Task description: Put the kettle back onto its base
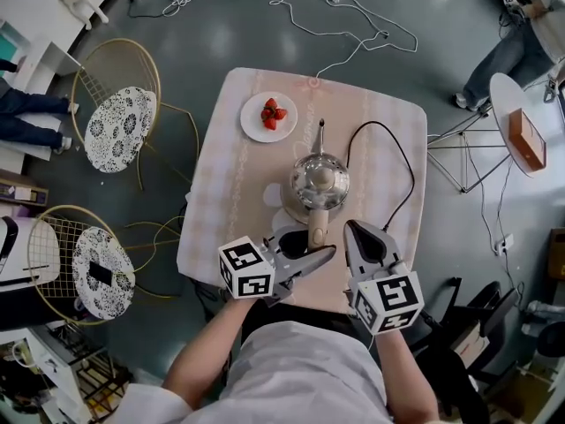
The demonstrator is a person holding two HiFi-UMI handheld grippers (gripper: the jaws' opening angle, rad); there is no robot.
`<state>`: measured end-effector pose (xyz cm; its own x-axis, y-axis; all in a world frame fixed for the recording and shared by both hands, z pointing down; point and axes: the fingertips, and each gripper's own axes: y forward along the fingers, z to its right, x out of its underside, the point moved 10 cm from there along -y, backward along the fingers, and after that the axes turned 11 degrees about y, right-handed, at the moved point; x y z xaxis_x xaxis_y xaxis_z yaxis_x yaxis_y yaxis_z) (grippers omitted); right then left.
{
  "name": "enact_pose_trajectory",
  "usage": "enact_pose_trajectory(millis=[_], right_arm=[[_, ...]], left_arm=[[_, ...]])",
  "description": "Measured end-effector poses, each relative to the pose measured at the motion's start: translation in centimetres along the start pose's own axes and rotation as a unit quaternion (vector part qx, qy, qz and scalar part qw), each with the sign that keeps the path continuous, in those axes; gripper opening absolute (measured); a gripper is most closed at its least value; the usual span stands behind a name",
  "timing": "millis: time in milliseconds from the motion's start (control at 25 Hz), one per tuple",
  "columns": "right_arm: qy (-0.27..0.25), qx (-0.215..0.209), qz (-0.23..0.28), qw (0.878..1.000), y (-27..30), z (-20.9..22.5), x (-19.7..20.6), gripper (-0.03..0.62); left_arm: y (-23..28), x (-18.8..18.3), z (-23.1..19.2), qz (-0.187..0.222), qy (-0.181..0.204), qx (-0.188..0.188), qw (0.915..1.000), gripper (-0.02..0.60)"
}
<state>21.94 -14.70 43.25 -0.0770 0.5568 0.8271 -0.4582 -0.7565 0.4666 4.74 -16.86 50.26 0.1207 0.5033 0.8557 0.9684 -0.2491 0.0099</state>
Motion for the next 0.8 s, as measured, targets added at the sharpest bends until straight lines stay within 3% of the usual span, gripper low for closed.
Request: enact_pose_trajectory(millis=[800], right_arm=[[0.029, 0.002, 0.008, 1.000, -0.4, -1.9, 1.0, 0.005]], left_arm=[[-5.2, -0.8, 0.9, -0.051, 0.037, -0.094, 0.9936, 0.202]])
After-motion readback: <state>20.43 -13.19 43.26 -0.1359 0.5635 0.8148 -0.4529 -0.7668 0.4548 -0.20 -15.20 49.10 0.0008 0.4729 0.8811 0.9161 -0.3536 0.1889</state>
